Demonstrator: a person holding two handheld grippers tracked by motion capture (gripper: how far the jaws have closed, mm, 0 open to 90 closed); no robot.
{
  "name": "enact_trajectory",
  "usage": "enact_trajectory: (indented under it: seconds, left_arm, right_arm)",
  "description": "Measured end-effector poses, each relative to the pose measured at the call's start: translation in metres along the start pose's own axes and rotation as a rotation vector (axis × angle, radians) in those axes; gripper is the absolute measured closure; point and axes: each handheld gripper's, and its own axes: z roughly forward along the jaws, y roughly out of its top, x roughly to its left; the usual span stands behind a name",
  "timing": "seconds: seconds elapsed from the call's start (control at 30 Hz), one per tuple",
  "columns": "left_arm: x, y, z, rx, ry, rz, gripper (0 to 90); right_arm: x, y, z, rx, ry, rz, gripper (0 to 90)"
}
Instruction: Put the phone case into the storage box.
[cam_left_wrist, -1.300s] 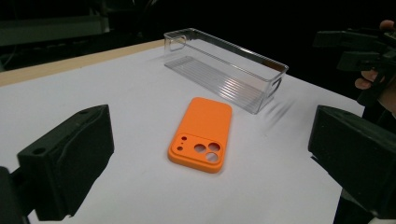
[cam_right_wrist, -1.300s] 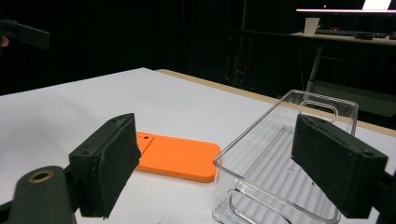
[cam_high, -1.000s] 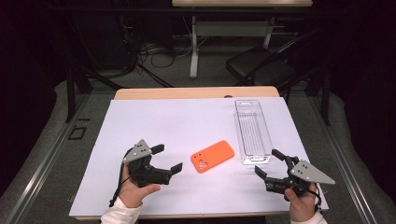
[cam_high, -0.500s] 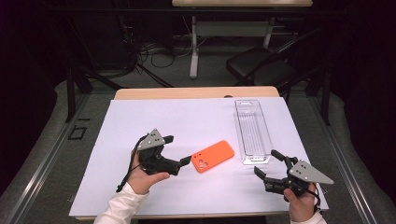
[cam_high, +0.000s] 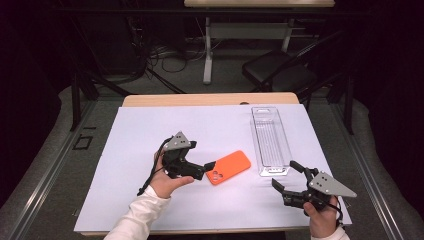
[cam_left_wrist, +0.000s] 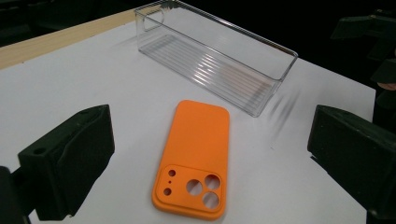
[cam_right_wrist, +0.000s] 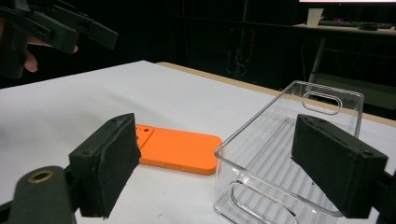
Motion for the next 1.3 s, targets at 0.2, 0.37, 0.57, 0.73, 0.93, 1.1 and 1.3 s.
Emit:
enact_trajectory:
  seconds: [0.2,0.37,0.57,0.73,0.93,1.1,1.3]
  left_arm:
    - [0.003,-0.001,0.017,0.023,0.004,0.000,0.9]
    - [0.005,-0.002,0.028,0.037,0.013,-0.005,0.9]
    - [0.008,-0.005,0.037,0.055,0.030,-0.007,0.9]
    - [0.011,-0.007,0.042,0.059,0.038,-0.011,1.0]
    - [0.011,-0.009,0.048,0.074,0.036,-0.003,1.2]
    - [0.008,-0.012,0.055,0.083,0.028,0.000,1.2]
    - [0.006,-0.015,0.064,0.109,0.026,0.007,1.2]
  right_arm:
    - [0.000,0.000,0.000,-0.002,0.004,-0.007,14.1]
    - [0.001,0.001,0.002,0.005,0.011,-0.017,14.1]
    - [0.001,0.000,0.003,0.004,0.018,-0.013,14.1]
    - [0.001,0.000,0.003,0.004,0.021,-0.012,14.1]
    - [0.001,0.000,0.004,0.004,0.022,-0.015,14.1]
    - [0.001,0.000,0.004,0.007,0.021,-0.016,14.1]
    - [0.001,-0.001,0.004,0.003,0.024,-0.015,14.1]
